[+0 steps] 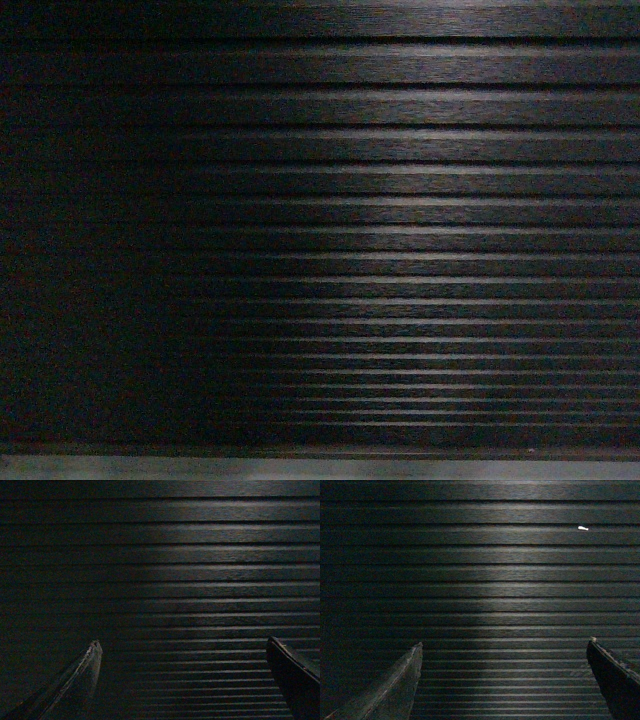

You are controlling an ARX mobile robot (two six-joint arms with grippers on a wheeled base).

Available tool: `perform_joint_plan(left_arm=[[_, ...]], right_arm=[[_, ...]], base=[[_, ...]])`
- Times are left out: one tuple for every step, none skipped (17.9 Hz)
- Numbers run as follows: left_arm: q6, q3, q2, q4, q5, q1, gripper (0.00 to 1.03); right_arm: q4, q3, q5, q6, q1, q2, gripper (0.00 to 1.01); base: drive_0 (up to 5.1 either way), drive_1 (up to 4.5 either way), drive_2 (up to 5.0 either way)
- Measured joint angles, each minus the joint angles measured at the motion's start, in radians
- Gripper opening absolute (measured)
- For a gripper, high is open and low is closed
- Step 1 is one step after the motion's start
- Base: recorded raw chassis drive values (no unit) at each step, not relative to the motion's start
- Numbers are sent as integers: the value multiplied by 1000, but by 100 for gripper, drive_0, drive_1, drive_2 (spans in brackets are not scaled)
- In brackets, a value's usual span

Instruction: Place dark red mango on scale at checkout

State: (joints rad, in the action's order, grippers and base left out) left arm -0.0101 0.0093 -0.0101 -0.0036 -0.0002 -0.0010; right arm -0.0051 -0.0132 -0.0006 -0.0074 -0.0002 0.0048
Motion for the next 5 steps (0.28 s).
perform_joint_plan(left_arm=[[0, 0, 0, 0, 0, 0, 98], [0, 0, 0, 0, 0, 0, 98], [0, 0, 0, 0, 0, 0, 98], [0, 0, 0, 0, 0, 0, 98], [0, 0, 0, 0, 0, 0, 98]], right_arm=[[0, 0, 0, 0, 0, 0, 98], [0, 0, 0, 0, 0, 0, 98], [0, 0, 0, 0, 0, 0, 98], [0, 0, 0, 0, 0, 0, 98], [0, 0, 0, 0, 0, 0, 98]], base=[[0, 0, 0], [0, 0, 0], [0, 0, 0], [0, 0, 0], [0, 0, 0]])
